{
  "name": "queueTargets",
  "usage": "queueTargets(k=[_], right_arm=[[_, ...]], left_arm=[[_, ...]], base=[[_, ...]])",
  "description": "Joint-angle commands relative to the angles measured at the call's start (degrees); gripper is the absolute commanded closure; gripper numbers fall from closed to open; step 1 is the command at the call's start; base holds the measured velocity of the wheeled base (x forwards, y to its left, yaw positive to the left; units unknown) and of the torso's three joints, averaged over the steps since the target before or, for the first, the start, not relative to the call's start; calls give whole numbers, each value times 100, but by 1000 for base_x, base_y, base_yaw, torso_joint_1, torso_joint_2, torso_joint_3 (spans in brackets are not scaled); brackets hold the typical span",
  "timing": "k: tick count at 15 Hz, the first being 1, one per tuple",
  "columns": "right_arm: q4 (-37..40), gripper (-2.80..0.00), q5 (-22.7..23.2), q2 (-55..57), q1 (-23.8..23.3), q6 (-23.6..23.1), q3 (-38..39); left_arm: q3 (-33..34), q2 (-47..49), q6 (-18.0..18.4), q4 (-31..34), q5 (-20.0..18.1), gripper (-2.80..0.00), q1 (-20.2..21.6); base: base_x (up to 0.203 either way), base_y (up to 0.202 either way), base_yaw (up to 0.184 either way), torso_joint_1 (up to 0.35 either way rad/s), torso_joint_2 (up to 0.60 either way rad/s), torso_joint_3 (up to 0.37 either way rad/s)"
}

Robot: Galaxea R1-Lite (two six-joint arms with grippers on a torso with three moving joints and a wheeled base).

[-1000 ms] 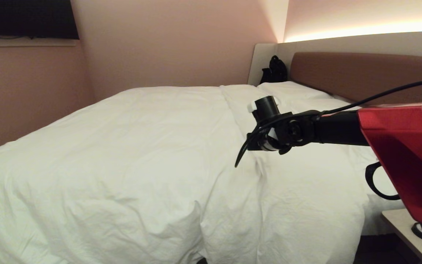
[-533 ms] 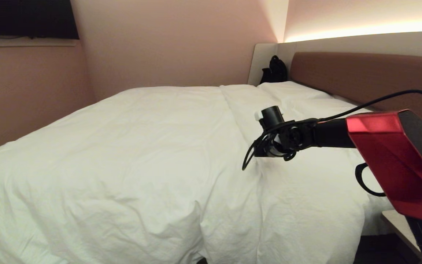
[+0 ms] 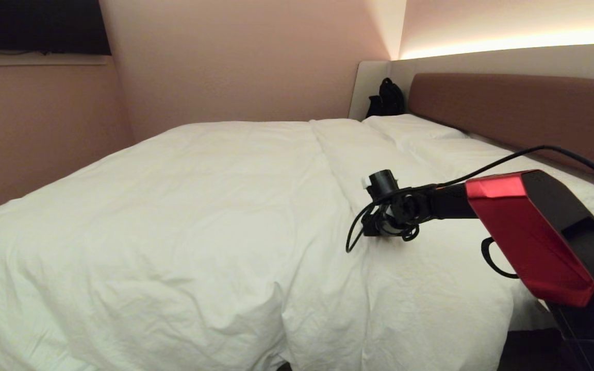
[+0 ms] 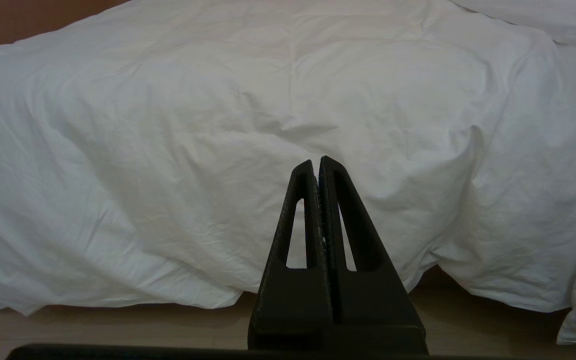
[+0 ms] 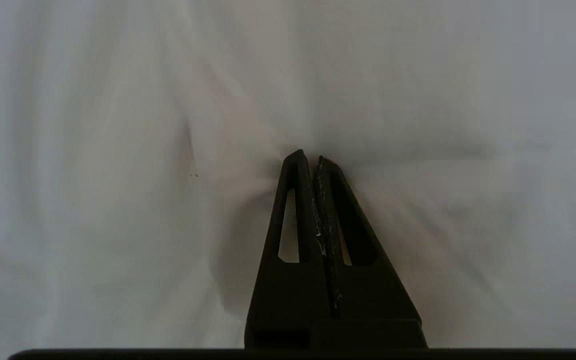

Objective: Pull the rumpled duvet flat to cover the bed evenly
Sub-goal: Flatten the corners of the folded blanket

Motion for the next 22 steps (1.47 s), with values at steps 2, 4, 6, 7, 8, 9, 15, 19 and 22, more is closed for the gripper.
queueTargets(k=[2,4,6,7,8,9,15,19,22], right_arm=[[124,0,-2,148,-11,7,132],[169,0,18,63,34,5,393],[174,0,20,-48,140,1,684],[174,0,20,-116,175,1,791],[174,0,20,-205,220,0,957],[172,0,22,-334,279,-5,1144],[167,0,223,-1125,706,15,2105],[169,0,425,-2059,961,23,2644],[168,0,501,-3076,1039,27,2928]], left_arm=[[0,-2,3,-1,0,0,0],[0,-2,3,-1,0,0,0],[0,-2,3,-1,0,0,0],[0,-2,3,-1,0,0,0],[0,-2,3,-1,0,0,0],[0,-2,3,-1,0,0,0],[0,-2,3,-1,0,0,0],[0,-2,3,-1,0,0,0],[0,-2,3,-1,0,0,0]], base=[[0,0,0,0,0,0],[0,0,0,0,0,0],[0,0,0,0,0,0],[0,0,0,0,0,0],[0,0,0,0,0,0],[0,0,0,0,0,0],[0,0,0,0,0,0],[0,0,0,0,0,0],[0,0,0,0,0,0]])
